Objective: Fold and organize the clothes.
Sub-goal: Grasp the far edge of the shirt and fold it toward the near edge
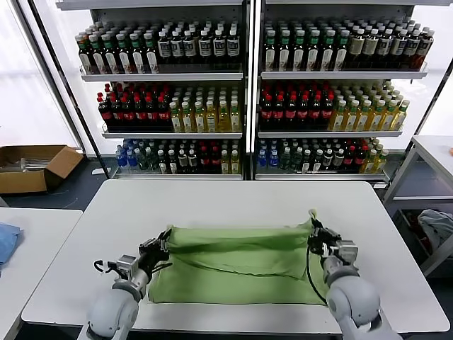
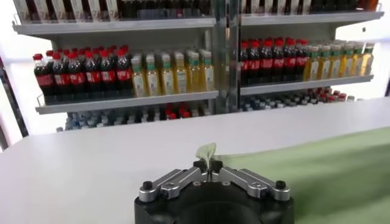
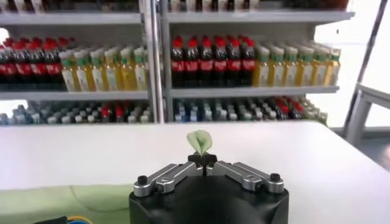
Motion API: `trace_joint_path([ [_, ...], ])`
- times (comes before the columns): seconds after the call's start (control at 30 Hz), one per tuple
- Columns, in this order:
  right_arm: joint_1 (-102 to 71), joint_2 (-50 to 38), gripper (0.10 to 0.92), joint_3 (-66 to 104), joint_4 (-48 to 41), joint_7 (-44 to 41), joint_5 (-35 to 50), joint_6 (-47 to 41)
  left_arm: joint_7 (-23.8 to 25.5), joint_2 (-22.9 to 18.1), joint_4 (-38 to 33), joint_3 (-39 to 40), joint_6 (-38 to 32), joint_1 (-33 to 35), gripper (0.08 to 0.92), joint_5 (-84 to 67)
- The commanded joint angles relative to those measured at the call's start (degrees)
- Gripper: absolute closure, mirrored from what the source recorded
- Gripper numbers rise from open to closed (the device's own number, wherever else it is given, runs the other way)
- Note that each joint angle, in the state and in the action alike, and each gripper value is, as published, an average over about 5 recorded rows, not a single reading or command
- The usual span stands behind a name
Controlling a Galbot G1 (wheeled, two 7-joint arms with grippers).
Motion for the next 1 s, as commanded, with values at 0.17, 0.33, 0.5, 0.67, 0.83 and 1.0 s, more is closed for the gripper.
trace_joint_path([
  [0.17,-11.31,1.20,0.920,1.28,4.16,2.56,-3.75,0.74,0.65,-0.60,-0.96,-0.74,-0.94,5.57,0.911,3.31],
  [0.33,-10.10,1.73,0.920,-0.25,1.78,3.05,-5.19,0.85,1.16,-0.79,-0.86,-0.44,-0.78,5.72,0.911,4.90],
  [0.5,-9.11,2.32,0.920,-1.48,-0.12,3.39,-7.17,1.17,1.34,-1.08,-1.68,-0.29,-0.76,6.29,0.911,7.49],
  [0.67,-8.61,2.34,0.913,-1.19,-0.67,4.10,-8.59,1.14,1.26,-1.28,-4.56,-0.09,-0.06,7.75,0.852,9.94],
  [0.83,-10.26,1.94,0.802,0.90,4.22,4.06,-9.04,1.97,0.44,-1.74,-8.68,-0.77,1.68,8.74,0.710,12.22],
  [1.0,-11.58,1.24,0.647,2.35,11.32,4.50,-8.09,3.03,-0.97,-2.38,-11.89,-2.46,2.86,9.49,0.563,11.91],
])
